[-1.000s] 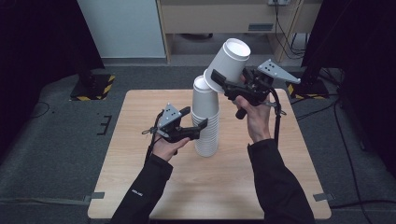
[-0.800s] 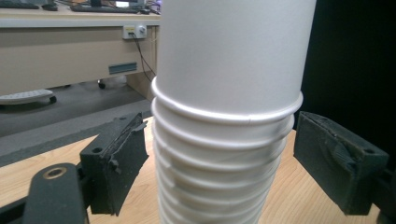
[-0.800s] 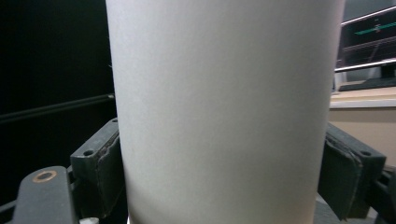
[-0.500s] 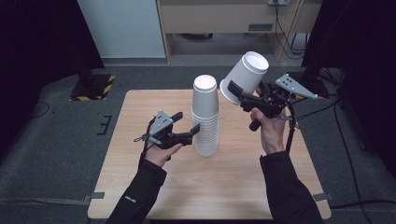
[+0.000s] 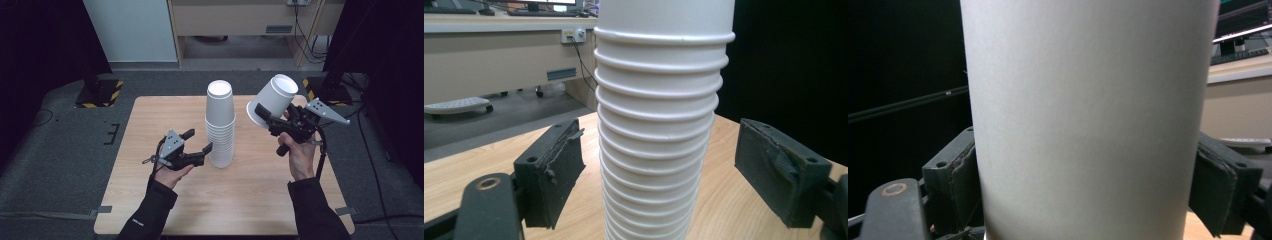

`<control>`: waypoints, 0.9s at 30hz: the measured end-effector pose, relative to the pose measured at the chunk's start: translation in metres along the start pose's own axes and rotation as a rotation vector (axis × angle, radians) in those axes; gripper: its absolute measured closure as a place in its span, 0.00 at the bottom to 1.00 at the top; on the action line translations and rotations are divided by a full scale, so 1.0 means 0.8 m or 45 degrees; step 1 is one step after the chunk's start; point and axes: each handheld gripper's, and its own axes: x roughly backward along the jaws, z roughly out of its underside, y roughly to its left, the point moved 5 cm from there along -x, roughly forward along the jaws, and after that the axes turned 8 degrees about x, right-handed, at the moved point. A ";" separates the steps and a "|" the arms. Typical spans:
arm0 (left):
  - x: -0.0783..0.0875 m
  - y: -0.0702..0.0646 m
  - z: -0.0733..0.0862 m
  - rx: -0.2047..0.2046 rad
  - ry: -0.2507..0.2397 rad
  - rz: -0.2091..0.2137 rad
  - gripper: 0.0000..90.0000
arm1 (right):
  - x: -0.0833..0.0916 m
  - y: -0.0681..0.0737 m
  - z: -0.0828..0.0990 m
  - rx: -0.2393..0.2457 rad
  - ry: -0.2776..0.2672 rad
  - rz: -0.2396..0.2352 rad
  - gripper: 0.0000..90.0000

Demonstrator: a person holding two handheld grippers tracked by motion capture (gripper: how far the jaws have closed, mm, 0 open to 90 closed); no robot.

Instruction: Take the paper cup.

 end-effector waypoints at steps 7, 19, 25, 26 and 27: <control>0.002 -0.006 0.012 -0.007 0.002 0.014 0.20 | 0.020 -0.008 0.017 -0.045 0.015 0.016 0.17; 0.000 -0.028 0.029 -0.026 -0.027 0.031 0.26 | 0.047 -0.019 0.054 -0.139 0.062 0.026 0.17; 0.001 -0.043 0.026 -0.033 -0.077 0.063 0.30 | 0.059 -0.021 0.063 -0.178 0.062 0.014 0.17; 0.001 -0.046 0.025 -0.032 -0.083 0.072 0.31 | 0.061 -0.021 0.063 -0.184 0.055 0.005 0.17; 0.001 -0.050 0.024 -0.038 -0.087 0.080 0.31 | 0.061 -0.021 0.063 -0.184 0.055 0.005 0.17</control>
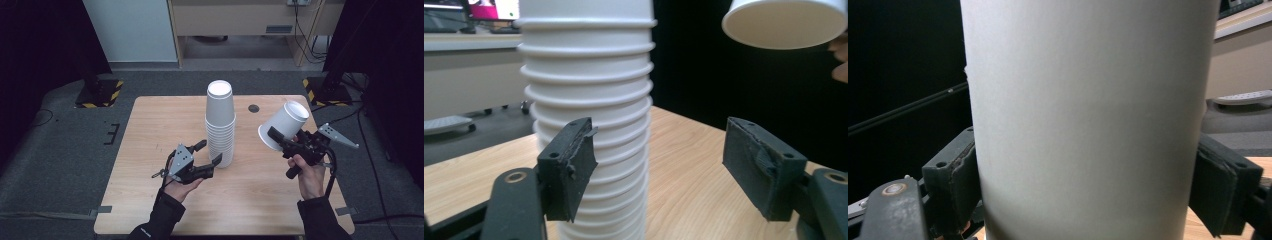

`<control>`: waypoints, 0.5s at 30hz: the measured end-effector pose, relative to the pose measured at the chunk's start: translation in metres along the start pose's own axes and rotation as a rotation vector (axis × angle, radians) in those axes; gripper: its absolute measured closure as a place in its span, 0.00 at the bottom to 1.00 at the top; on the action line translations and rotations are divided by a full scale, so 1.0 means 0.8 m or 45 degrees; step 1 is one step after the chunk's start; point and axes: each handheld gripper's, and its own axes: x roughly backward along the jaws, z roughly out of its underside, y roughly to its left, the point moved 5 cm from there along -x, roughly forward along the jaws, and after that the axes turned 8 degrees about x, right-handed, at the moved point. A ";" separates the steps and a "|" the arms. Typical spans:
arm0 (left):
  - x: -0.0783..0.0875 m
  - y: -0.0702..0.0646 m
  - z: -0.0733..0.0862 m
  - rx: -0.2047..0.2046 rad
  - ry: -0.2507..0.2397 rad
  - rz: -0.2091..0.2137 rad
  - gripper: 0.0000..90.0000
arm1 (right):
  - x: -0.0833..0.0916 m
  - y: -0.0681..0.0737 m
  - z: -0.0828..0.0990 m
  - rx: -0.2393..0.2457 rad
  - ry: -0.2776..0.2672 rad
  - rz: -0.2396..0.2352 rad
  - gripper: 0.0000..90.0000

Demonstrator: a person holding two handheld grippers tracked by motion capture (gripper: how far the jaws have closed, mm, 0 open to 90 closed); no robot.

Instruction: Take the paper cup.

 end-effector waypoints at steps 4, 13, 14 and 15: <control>-0.004 -0.012 -0.009 -0.021 -0.046 0.025 0.33 | 0.000 0.005 -0.003 -0.006 -0.008 -0.021 0.17; -0.021 -0.038 -0.030 -0.062 -0.145 0.075 0.34 | -0.008 0.023 -0.014 -0.012 -0.028 -0.083 0.17; -0.022 -0.040 -0.031 -0.059 -0.148 0.080 0.34 | -0.009 0.024 -0.014 -0.015 -0.031 -0.084 0.17; -0.025 -0.042 -0.033 -0.053 -0.154 0.089 0.34 | -0.010 0.025 -0.014 -0.018 -0.032 -0.088 0.17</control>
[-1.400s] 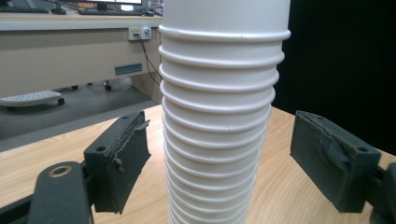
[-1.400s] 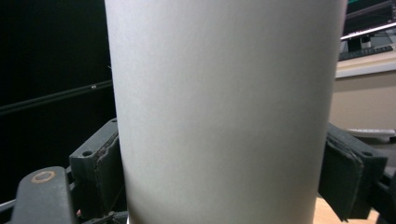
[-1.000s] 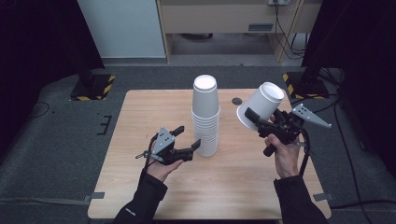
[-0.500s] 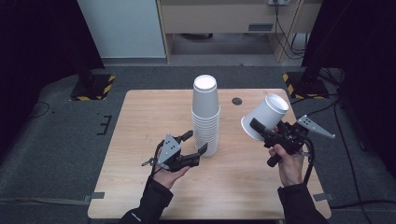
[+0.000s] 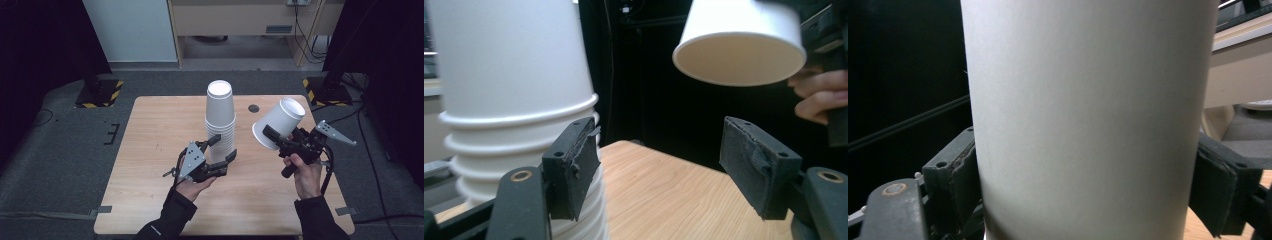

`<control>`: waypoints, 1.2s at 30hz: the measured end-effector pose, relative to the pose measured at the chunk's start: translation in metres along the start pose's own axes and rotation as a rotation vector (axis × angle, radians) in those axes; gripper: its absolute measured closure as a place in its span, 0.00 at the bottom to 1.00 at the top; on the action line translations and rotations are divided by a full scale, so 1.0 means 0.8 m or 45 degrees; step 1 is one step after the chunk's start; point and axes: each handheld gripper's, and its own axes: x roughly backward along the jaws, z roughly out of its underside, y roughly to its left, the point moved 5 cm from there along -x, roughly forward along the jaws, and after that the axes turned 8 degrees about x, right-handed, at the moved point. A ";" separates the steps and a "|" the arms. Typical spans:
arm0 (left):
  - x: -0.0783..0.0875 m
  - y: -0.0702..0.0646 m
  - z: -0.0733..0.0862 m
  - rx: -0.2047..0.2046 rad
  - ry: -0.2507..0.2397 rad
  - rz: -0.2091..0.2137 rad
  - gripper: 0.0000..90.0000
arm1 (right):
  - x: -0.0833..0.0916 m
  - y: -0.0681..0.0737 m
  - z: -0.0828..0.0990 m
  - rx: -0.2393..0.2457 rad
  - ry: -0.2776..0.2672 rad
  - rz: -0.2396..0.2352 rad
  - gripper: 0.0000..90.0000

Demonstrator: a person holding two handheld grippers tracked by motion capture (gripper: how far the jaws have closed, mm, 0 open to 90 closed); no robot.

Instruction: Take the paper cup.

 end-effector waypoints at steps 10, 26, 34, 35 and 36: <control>-0.022 -0.010 -0.005 0.000 -0.049 0.026 0.33 | -0.010 0.010 0.002 -0.038 0.006 -0.045 0.17; -0.047 -0.015 -0.019 0.004 -0.155 0.052 0.35 | -0.021 0.022 0.006 -0.079 0.026 -0.101 0.17; -0.059 -0.022 -0.026 -0.006 -0.181 0.074 0.36 | -0.022 0.024 0.009 -0.091 0.039 -0.115 0.17; -0.060 -0.022 -0.027 -0.008 -0.188 0.074 0.37 | -0.022 0.024 0.009 -0.094 0.040 -0.115 0.17; -0.062 -0.022 -0.027 -0.005 -0.190 0.077 0.38 | -0.022 0.024 0.010 -0.100 0.044 -0.116 0.17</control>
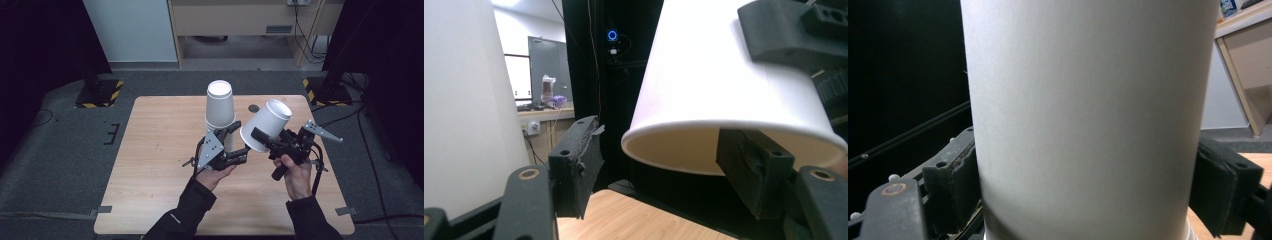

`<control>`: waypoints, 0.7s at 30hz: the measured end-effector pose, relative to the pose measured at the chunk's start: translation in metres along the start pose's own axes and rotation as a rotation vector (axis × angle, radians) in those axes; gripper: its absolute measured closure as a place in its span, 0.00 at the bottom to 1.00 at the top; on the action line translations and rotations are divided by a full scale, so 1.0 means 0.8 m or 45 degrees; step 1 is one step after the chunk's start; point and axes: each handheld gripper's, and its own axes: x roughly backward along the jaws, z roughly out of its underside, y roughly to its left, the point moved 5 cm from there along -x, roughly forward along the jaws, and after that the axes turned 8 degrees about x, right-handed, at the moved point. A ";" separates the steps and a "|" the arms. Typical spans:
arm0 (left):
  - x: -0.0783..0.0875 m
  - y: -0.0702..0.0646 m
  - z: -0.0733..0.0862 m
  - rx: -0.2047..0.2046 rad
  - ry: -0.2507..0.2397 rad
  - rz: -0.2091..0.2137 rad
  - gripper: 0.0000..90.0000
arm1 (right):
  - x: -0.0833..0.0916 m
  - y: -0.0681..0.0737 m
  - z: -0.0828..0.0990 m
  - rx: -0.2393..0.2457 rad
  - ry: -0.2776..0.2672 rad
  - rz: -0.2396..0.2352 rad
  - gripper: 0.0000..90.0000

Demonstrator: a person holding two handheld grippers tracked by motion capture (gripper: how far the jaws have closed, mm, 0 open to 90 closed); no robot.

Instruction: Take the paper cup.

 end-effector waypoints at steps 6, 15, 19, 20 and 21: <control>-0.006 -0.003 -0.007 0.008 -0.038 0.017 0.42 | 0.001 0.002 0.001 -0.006 0.009 -0.008 0.17; -0.007 -0.002 -0.011 -0.018 -0.082 0.006 0.56 | -0.002 0.006 0.000 -0.033 0.009 -0.037 0.17; -0.005 0.002 -0.012 -0.021 -0.113 -0.014 0.65 | -0.005 0.007 0.003 -0.041 0.013 -0.049 0.17; -0.004 0.003 -0.012 -0.021 -0.115 -0.016 0.71 | -0.005 0.007 0.003 -0.047 0.015 -0.052 0.17; -0.004 0.004 -0.012 -0.017 -0.116 -0.016 0.71 | -0.005 0.007 0.003 -0.047 0.015 -0.052 0.17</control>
